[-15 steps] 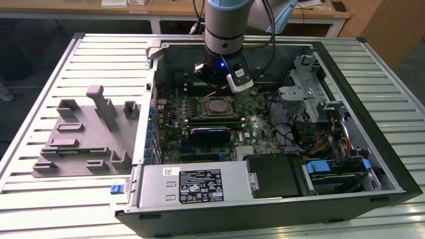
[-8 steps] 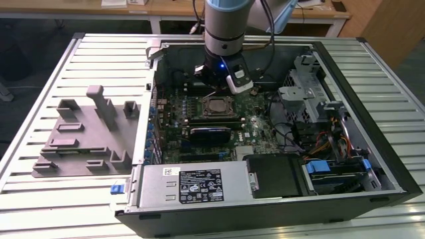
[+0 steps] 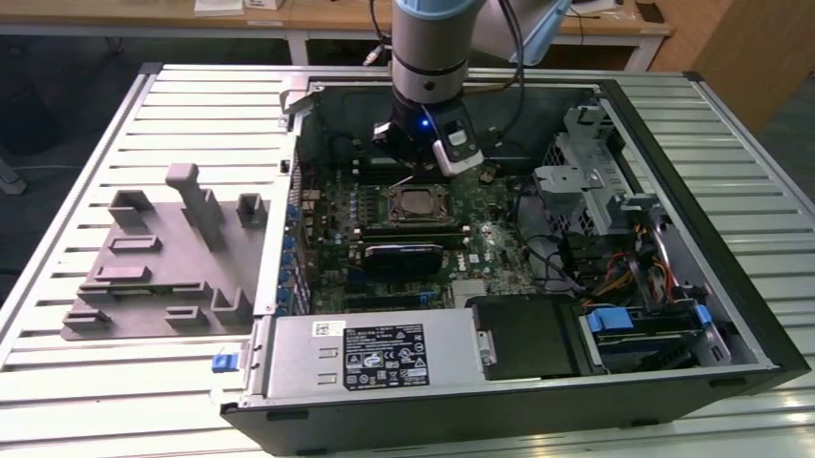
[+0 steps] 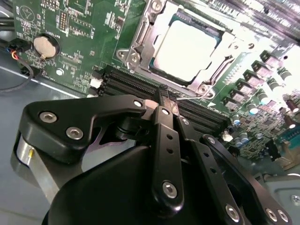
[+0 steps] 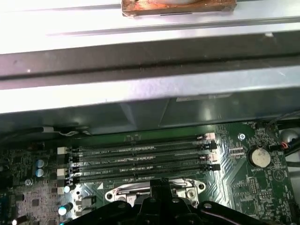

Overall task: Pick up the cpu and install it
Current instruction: 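Install the first cpu locking lever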

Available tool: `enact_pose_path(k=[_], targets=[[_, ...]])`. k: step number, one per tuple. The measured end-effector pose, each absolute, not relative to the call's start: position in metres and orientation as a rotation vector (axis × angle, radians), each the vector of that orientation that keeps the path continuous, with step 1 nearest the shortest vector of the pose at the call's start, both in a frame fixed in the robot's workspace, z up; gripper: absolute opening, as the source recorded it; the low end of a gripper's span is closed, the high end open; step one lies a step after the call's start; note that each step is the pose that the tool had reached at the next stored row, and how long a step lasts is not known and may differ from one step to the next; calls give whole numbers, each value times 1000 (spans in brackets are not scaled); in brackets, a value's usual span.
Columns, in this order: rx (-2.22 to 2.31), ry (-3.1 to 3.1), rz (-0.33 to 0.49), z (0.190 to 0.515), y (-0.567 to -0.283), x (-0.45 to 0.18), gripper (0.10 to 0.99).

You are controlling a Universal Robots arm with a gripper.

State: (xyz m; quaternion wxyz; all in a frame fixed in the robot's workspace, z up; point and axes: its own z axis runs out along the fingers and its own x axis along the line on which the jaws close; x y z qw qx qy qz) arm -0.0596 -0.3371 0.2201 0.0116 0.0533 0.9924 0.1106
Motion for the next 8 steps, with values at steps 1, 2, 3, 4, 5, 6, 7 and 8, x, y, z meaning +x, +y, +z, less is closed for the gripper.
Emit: enact_pose_path(k=[1,2,3,4,5,6,7,8], targets=[[166,3095,344,220,-336,-60,106],[166,3095,343,220,-335,-60,106],[166,3095,340,219,-334,-60,106],[166,3096,336,219,-333,-60,106],[166,3096,331,219,-332,-60,106],[166,3096,327,218,-331,-60,106],[166,3096,324,218,-331,-60,106],[166,3096,320,218,-331,-60,106]])
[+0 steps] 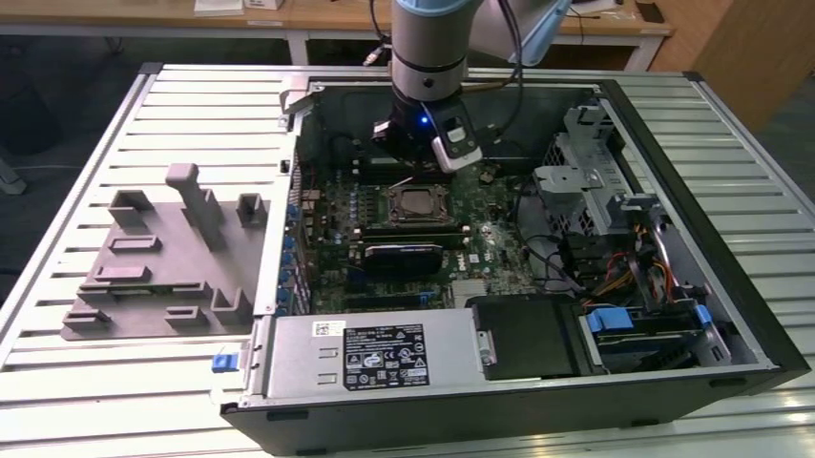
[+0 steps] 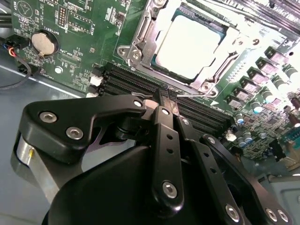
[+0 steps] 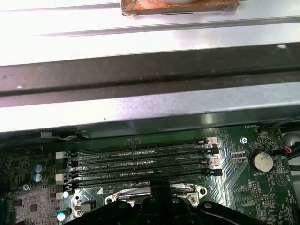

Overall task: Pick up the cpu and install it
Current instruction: 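Install the first cpu locking lever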

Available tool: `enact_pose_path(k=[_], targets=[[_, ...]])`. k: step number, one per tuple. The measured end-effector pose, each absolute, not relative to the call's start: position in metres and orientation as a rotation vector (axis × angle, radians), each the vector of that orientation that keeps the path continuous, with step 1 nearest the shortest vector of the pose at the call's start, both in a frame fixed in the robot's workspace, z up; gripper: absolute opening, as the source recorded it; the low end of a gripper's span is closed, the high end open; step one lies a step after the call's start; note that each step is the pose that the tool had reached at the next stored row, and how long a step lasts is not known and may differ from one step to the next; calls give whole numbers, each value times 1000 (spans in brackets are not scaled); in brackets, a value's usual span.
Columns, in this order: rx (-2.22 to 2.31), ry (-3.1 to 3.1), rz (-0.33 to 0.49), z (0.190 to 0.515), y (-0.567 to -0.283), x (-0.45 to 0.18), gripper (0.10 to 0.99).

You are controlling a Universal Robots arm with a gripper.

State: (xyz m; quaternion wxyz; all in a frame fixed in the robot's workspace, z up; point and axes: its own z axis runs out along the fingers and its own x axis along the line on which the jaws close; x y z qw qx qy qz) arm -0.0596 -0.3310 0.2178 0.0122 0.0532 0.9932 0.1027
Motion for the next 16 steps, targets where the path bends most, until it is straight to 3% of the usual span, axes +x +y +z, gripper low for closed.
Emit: enact_pose_path(k=[16], targets=[[152,2992,287,210,-331,-68,106]])
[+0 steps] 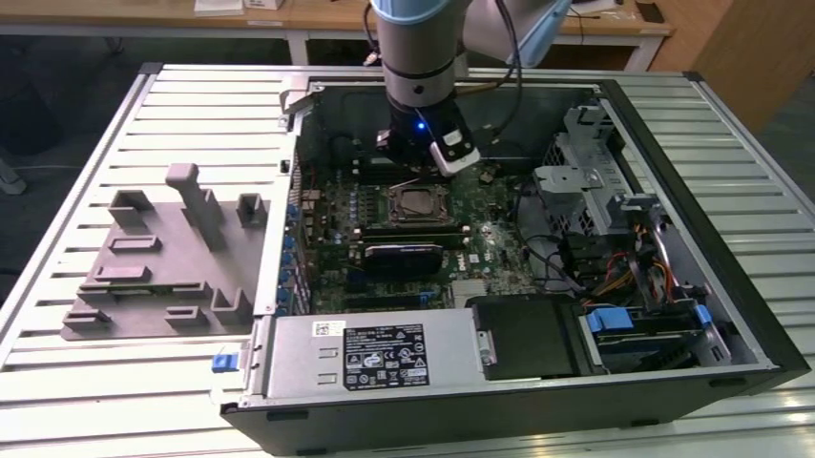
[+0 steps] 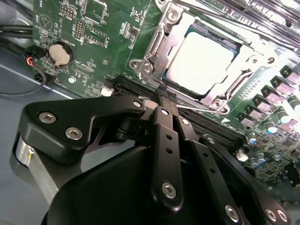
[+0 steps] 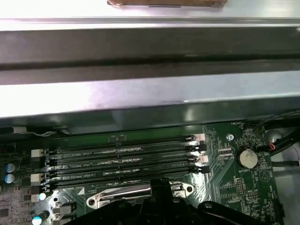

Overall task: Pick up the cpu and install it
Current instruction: 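Install the first cpu locking lever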

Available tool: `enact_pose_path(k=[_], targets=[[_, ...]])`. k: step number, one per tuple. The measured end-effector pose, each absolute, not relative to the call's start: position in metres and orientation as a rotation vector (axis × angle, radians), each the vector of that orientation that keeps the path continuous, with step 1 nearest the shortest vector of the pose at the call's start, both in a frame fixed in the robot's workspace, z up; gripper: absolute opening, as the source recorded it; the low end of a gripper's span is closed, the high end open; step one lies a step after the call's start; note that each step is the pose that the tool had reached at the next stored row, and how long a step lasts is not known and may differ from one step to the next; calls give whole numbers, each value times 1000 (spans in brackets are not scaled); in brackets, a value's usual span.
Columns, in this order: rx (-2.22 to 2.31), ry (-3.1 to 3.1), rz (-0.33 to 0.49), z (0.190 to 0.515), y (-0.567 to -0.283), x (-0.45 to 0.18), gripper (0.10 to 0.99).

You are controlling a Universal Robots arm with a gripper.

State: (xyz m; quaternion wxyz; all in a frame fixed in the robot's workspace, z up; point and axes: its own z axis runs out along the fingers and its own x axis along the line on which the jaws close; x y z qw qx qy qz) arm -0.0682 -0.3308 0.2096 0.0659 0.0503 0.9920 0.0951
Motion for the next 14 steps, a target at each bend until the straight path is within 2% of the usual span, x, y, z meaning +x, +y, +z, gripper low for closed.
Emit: enact_pose_path(k=[14], targets=[[268,2963,275,205,-326,-74,106]])
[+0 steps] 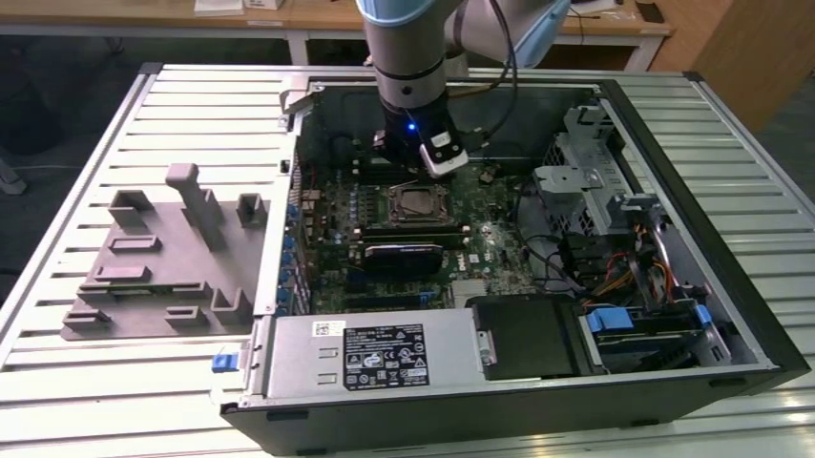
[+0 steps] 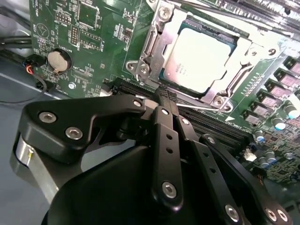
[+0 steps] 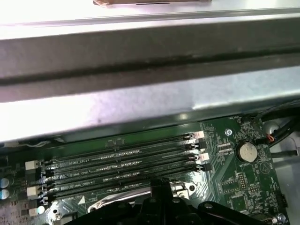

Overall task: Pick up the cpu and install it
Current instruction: 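Install the first cpu locking lever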

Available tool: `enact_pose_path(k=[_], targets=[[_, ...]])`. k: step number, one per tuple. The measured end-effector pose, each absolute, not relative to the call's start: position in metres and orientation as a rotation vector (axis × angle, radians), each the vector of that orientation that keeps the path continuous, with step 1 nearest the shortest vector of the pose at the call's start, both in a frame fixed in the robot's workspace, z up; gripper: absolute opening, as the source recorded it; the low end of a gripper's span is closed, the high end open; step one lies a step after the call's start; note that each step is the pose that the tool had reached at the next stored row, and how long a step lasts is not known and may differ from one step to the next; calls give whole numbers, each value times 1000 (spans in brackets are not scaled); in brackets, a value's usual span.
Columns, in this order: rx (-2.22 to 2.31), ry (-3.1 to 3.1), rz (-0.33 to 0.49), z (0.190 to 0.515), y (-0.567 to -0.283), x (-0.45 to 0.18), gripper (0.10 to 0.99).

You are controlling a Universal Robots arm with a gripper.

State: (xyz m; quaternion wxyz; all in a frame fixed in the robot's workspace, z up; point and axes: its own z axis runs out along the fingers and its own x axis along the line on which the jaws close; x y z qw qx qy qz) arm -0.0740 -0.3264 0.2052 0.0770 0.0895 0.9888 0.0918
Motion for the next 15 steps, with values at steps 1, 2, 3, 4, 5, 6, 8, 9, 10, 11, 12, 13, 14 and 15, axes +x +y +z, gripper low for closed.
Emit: enact_pose_path(k=[1,2,3,4,5,6,8,9,10,11,12,13,14,15], targets=[[273,2962,275,205,-326,-74,106],[280,2961,274,204,-326,-74,106],[289,2960,273,204,-325,-74,106],[297,2958,273,204,-325,-74,106],[304,2957,272,204,-324,-74,106],[310,2956,272,204,-324,-74,106],[319,2955,271,203,-322,-74,106],[323,2954,270,203,-322,-74,106],[326,2954,270,203,-321,-74,106],[331,2953,270,203,-320,-74,106],[335,2952,270,203,-320,-74,106],[340,2951,269,203,-319,-74,106],[346,2950,268,203,-319,-74,106],[352,2949,268,202,-319,-74,106]])
